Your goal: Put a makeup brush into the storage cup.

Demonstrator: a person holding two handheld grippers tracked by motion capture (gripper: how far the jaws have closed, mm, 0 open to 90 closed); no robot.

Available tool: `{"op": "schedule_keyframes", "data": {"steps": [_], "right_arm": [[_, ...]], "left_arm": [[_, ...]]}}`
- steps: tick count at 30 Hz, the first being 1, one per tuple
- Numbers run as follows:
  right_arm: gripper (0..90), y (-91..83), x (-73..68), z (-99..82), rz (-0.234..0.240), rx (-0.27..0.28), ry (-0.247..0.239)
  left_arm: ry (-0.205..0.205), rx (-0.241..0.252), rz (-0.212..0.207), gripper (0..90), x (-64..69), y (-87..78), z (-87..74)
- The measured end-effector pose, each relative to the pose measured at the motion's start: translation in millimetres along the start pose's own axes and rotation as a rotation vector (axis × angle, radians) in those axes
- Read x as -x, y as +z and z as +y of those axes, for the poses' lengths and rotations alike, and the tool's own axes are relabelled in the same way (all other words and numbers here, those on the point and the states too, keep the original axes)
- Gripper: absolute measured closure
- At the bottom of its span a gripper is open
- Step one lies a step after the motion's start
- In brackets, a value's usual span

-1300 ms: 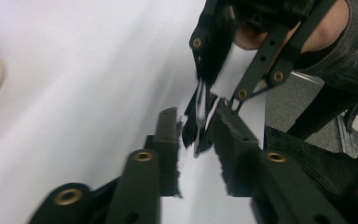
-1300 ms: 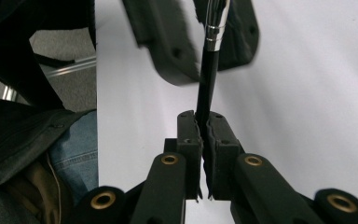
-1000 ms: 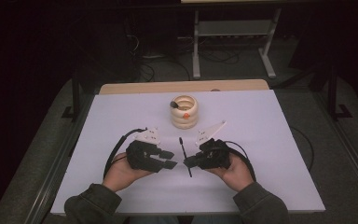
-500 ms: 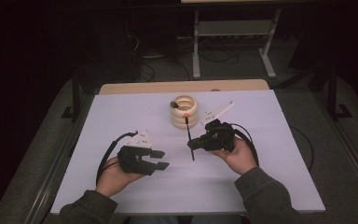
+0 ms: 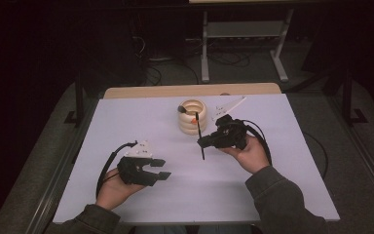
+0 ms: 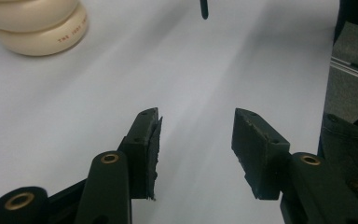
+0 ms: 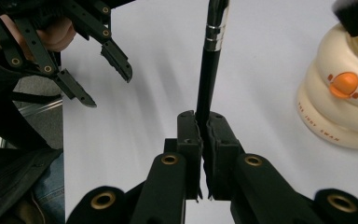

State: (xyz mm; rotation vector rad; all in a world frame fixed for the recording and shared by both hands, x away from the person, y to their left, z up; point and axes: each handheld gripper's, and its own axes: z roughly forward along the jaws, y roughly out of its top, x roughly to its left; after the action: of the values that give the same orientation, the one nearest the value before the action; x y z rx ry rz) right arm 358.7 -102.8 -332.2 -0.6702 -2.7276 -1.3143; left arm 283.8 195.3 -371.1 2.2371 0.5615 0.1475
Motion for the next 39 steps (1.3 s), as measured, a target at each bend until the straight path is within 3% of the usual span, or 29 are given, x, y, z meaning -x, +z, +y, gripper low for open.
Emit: {"op": "schedule_keyframes", "data": {"steps": [21,34,39], "right_arm": [[84.9,-23.6,21.1,29.2,-0.035,0.039,0.032],[84.9,-31.5,33.8,61.4,-0.074,0.050,0.038],[84.9,-35.8,41.8,73.7,-0.093,0.060,0.050]], "left_arm": [[-0.038,0.008,0.045,48.5,-4.1,-6.5,-21.8],[-0.056,0.035,0.047,47.3,-5.9,-11.6,-25.4],[-0.059,0.025,0.047,47.0,-7.6,-12.4,-26.4]]}}
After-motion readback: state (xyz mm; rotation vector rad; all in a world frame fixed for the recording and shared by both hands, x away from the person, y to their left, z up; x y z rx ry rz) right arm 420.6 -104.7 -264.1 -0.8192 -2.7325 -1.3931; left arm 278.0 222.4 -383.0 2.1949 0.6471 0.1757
